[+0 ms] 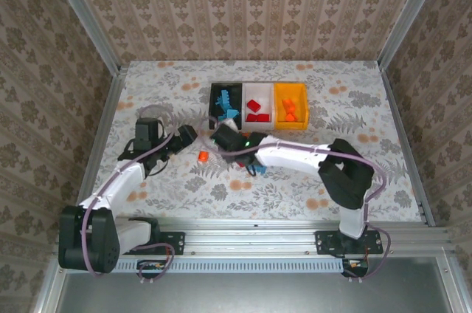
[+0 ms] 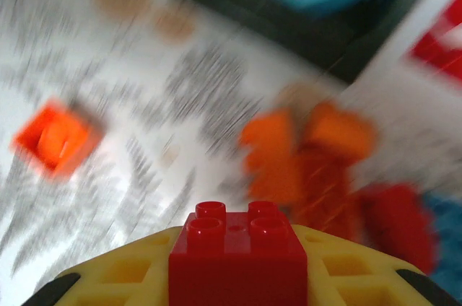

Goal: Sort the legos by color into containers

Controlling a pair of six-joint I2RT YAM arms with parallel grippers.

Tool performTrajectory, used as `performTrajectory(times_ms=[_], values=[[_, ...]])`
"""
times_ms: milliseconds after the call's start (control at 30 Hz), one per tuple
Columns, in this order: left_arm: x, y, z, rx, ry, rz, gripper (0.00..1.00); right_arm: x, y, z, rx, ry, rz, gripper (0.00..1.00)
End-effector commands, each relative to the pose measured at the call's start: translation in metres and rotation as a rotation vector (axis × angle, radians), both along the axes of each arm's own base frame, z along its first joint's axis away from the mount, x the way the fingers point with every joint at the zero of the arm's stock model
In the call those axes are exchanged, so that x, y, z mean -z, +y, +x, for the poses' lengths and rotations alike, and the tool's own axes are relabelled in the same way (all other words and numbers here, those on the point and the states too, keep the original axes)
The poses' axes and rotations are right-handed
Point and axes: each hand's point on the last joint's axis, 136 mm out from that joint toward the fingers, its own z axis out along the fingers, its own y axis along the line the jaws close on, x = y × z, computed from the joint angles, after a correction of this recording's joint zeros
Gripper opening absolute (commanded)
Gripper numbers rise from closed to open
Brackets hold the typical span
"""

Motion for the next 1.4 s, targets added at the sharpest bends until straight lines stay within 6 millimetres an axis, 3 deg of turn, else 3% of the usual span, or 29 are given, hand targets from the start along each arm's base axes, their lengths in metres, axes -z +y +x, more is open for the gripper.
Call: performTrajectory(times_ms=[0,133,300,467,533,700,867,933,1067,1200,1267,1367], values=[[0.005,-0.007,-0.010,0.007,0.016,-0.024,1.00,-0.028,-0.052,0.064,0.141,-0.092,-0.026,0.32],[0.012,-0.016,-0.022,0.034,0.037,-0.014,1.00,-0.014,-0.079,0.118,0.224,-0.053,-0.022,0.32],[0.011,-0.022,-0.029,0.059,0.046,-0.004,1.00,0.009,-0.089,0.159,0.257,0.008,-0.040,0.32],[0.005,-0.025,-0.031,0.072,0.036,0.004,1.00,0.018,-0.092,0.171,0.267,0.042,-0.051,0.37],[0.002,-0.026,-0.031,0.079,0.031,0.006,1.00,0.015,-0.091,0.171,0.263,0.043,-0.047,0.44],[-0.002,-0.029,-0.029,0.090,0.024,0.016,1.00,-0.017,-0.088,0.164,0.243,-0.011,-0.021,0.54],[-0.003,-0.035,-0.029,0.108,0.011,0.036,1.00,-0.062,-0.089,0.135,0.224,-0.097,0.047,0.55],[0.001,-0.040,-0.030,0.123,0.010,0.058,1.00,-0.062,-0.093,0.107,0.214,-0.101,0.066,0.53],[0.013,-0.052,-0.030,0.163,0.028,0.074,1.00,-0.025,-0.089,0.038,0.092,-0.024,0.042,0.52],[0.021,-0.067,-0.026,0.202,0.030,0.074,1.00,0.014,-0.074,-0.030,-0.080,0.057,-0.006,0.59],[0.023,-0.071,-0.020,0.206,0.029,0.069,1.00,0.027,-0.072,-0.050,-0.122,0.090,-0.019,0.62],[0.024,-0.079,-0.013,0.218,0.035,0.050,1.00,0.042,-0.071,-0.061,-0.139,0.119,-0.031,0.64]])
